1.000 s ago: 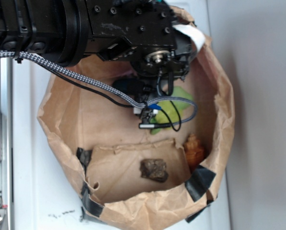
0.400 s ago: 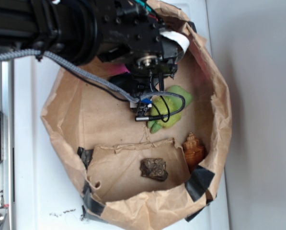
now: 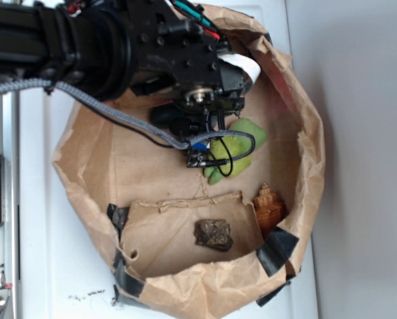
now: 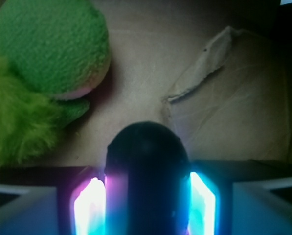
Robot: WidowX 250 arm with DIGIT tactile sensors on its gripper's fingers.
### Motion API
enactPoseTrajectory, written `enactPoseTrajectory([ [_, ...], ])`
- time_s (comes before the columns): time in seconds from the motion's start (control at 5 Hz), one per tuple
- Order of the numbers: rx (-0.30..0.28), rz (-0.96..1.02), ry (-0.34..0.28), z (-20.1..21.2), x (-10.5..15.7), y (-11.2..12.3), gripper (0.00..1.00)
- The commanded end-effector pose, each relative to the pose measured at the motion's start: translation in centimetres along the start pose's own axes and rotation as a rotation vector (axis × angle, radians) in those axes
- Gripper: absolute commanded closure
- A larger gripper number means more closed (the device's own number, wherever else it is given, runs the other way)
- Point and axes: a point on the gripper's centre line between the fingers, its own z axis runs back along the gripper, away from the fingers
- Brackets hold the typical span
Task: Grab the plastic pickle.
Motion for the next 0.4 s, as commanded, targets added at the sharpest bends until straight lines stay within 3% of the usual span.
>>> enactPoseTrajectory([
  [0.0, -0.082, 0.006, -0.035, 5.5, -0.4, 0.8, 1.0],
  [0.2, -0.145, -0.043, -0.027, 9.2, -1.3, 0.9, 1.0],
])
